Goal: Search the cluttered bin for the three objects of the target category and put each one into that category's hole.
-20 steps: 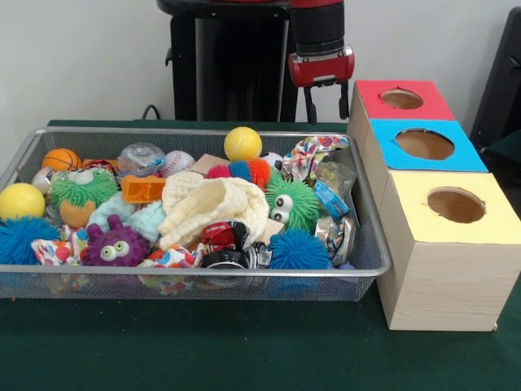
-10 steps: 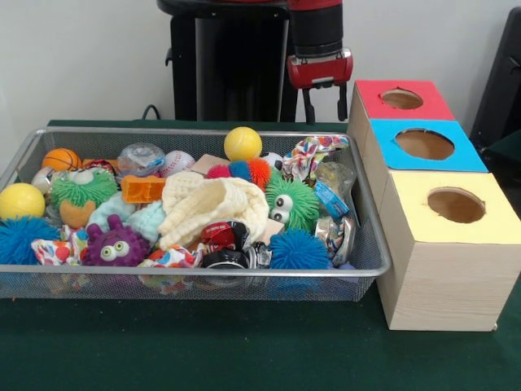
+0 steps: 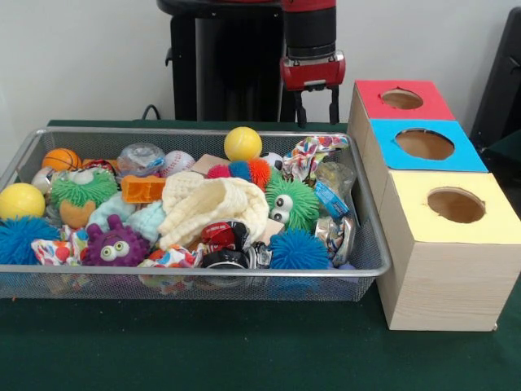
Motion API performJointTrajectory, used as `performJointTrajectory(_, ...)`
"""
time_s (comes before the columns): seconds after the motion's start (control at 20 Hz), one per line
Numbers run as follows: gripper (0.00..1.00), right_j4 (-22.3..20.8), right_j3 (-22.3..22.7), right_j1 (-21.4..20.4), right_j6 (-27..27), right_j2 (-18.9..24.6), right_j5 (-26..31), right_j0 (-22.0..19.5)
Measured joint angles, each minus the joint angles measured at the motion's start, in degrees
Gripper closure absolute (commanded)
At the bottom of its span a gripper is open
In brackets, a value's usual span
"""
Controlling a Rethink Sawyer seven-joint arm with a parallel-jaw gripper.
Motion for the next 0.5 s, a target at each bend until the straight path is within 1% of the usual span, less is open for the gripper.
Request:
performJointTrajectory(0.15, 0.0, -0.5, -1.0, 0.0, 0.0, -0.5, 1.4, -0.4)
performJointTrajectory(0.5, 0.0, -1.0, -3.7, 0.9, 0.0, -1.4, 1.8, -0.2)
